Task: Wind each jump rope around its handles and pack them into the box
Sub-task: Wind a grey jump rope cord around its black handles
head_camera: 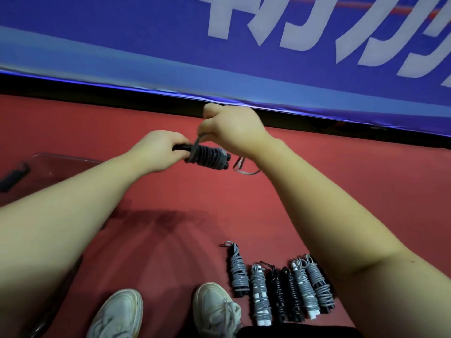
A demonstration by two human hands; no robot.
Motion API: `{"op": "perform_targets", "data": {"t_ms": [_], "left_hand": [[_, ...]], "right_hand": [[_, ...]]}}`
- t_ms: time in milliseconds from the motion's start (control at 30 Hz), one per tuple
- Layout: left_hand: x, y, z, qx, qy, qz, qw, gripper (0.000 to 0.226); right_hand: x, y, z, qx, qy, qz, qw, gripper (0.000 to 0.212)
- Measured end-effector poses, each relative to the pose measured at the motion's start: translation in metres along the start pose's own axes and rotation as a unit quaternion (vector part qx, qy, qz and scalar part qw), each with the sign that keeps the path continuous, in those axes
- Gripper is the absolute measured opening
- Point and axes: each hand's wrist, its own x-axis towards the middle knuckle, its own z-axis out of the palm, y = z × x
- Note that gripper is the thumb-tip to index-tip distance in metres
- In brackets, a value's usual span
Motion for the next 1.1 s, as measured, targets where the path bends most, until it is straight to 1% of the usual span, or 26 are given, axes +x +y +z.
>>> {"op": "perform_targets", "data": {"t_ms": [67, 133, 167, 233, 267, 300, 367, 433, 500, 533, 600, 700, 767, 833, 867, 933, 1000, 1033, 1067, 1100], "left_hand": [[-0.003, 0.000, -0.006, -0.016, -0.039, 0.030, 0.999, 0.024], [-0.005, 0.001, -0.008, -0.019, -0.098, 0.069, 0.993, 0.024], [-0.007, 0.003, -0.007, -0.013, -0.135, 0.091, 0.987, 0.023], [-0.010, 0.007, -0.003, -0.010, -0.195, 0.118, 0.974, 0.020], [-0.011, 0.008, -0.001, -0.023, -0.210, 0.119, 0.970, 0.016], [-0.013, 0.009, 0.001, -0.043, -0.222, 0.116, 0.967, 0.014], [-0.015, 0.014, 0.003, -0.105, -0.256, 0.104, 0.955, 0.016], [-0.016, 0.017, 0.002, -0.165, -0.287, 0.089, 0.939, 0.014], [-0.015, 0.018, -0.001, -0.177, -0.287, 0.086, 0.937, 0.015], [-0.013, 0.017, -0.001, -0.163, -0.279, 0.091, 0.942, 0.016], [-0.008, 0.015, -0.003, -0.124, -0.260, 0.096, 0.953, 0.019], [-0.004, 0.021, -0.003, -0.051, -0.246, 0.122, 0.960, 0.015], [-0.002, 0.029, -0.003, -0.017, -0.249, 0.152, 0.956, 0.014], [-0.003, 0.033, -0.005, -0.033, -0.258, 0.163, 0.952, 0.020], [-0.003, 0.031, -0.007, -0.056, -0.259, 0.163, 0.950, 0.020], [-0.007, 0.028, -0.012, -0.113, -0.252, 0.157, 0.948, 0.009], [-0.011, 0.028, -0.018, -0.197, -0.233, 0.139, 0.942, 0.023], [-0.012, 0.030, -0.021, -0.247, -0.216, 0.131, 0.936, 0.023], [-0.012, 0.033, -0.023, -0.286, -0.193, 0.124, 0.930, 0.020], [-0.011, 0.036, -0.026, -0.321, -0.170, 0.113, 0.925, 0.016]], "right_hand": [[-0.002, 0.014, -0.001, 0.043, -0.042, 0.003, 0.998, 0.028], [-0.006, 0.023, -0.004, 0.098, -0.090, 0.006, 0.991, 0.027], [-0.007, 0.026, -0.006, 0.139, -0.093, 0.018, 0.986, 0.024], [-0.008, 0.030, -0.008, 0.218, -0.075, 0.054, 0.972, 0.012], [-0.008, 0.031, -0.008, 0.224, -0.073, 0.064, 0.970, 0.009], [-0.008, 0.032, -0.006, 0.205, -0.076, 0.064, 0.974, 0.010], [-0.011, 0.033, 0.000, 0.199, -0.087, 0.053, 0.975, 0.017], [-0.015, 0.036, 0.001, 0.263, -0.108, 0.032, 0.958, 0.024], [-0.020, 0.041, -0.003, 0.321, -0.145, 0.006, 0.936, 0.026], [-0.023, 0.044, -0.005, 0.320, -0.160, -0.002, 0.934, 0.030], [-0.024, 0.052, -0.006, 0.283, -0.160, -0.007, 0.946, 0.032], [-0.022, 0.053, -0.003, 0.240, -0.111, -0.003, 0.964, 0.023], [-0.018, 0.050, 0.001, 0.243, -0.109, -0.004, 0.964, 0.023], [-0.016, 0.050, 0.006, 0.278, -0.136, 0.014, 0.951, 0.023], [-0.018, 0.052, 0.008, 0.309, -0.159, 0.032, 0.937, 0.019], [-0.026, 0.054, 0.018, 0.397, -0.206, 0.080, 0.891, 0.010], [-0.037, 0.056, 0.044, 0.510, -0.208, 0.147, 0.822, 0.021], [-0.042, 0.053, 0.058, 0.563, -0.204, 0.188, 0.778, 0.022], [-0.047, 0.049, 0.070, 0.590, -0.209, 0.221, 0.748, 0.021], [-0.050, 0.045, 0.082, 0.603, -0.222, 0.243, 0.726, 0.019]]}}
